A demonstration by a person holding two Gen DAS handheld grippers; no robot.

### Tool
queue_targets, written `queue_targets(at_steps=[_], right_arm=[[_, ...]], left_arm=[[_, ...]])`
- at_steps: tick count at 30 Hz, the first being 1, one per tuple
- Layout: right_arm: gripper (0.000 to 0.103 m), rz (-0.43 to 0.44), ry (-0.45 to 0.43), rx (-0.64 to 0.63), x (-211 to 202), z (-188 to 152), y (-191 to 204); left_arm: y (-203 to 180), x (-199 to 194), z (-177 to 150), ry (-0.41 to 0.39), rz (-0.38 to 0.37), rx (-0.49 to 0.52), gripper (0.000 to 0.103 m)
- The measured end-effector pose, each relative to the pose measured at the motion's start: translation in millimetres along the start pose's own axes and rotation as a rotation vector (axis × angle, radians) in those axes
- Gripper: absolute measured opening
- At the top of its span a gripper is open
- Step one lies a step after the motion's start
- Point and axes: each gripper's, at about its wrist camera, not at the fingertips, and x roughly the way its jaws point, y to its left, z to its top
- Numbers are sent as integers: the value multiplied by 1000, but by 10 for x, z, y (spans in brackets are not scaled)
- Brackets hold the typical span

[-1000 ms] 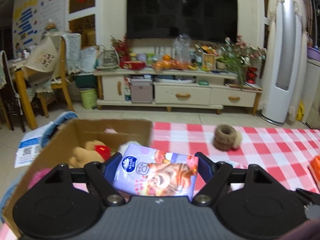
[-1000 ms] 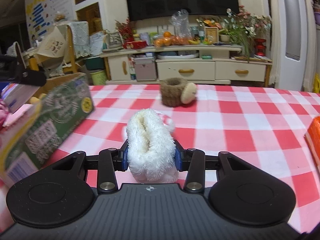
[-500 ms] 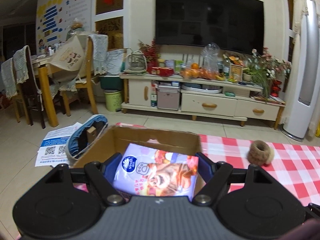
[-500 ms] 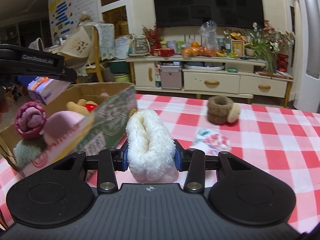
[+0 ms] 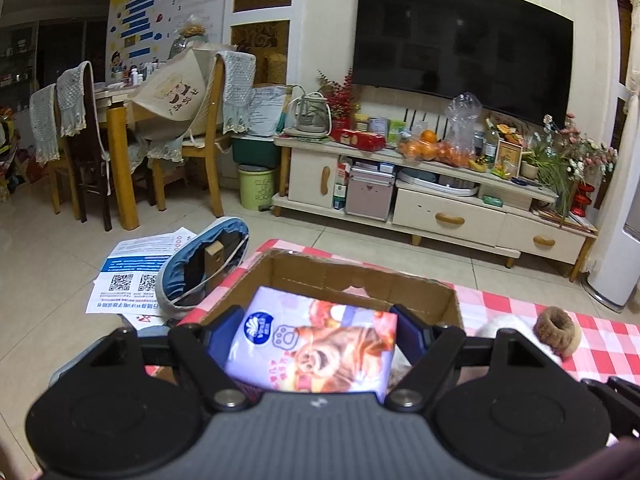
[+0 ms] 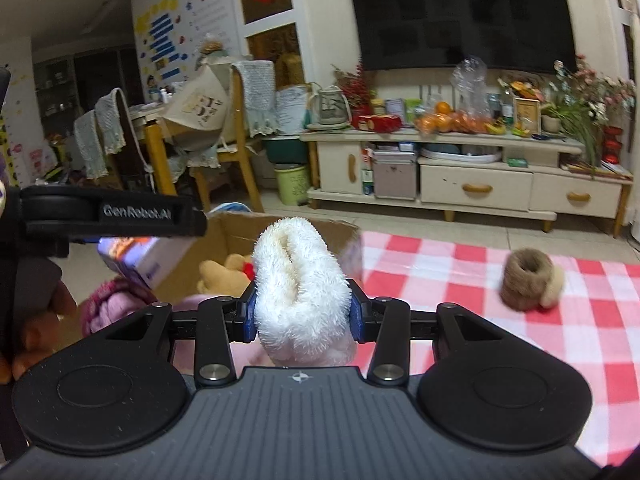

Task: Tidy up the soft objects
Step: 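Open both tools to drop the tissue pack and white ring into the box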

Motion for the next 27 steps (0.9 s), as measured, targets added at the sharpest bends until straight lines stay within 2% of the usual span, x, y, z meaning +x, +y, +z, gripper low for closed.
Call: queue_targets(at_steps=[11,15,17,21,23,25,27], right_arm=[[52,21,45,-91,287,46,101],[55,19,53,-119,349,25,139],[64,23,60,-123,372,26,153],[73,27,54,-139,361,20,187],[87,28,49,-137,327,10,196],[94,20,39,-129,281,-2,184],[96,13,27,-120,229,-11,161]], left_arm=[[103,90,20,18,29,-22,79],[90,97,13,19,33,-15,79],[78,80,24,15,29,-18,82],[39,58,24,5,28,-5,88],[40,48,25,1,26,-1,89],[38,30,32,-3,23,-8,89],[30,13,43,-9,19,-10,89]])
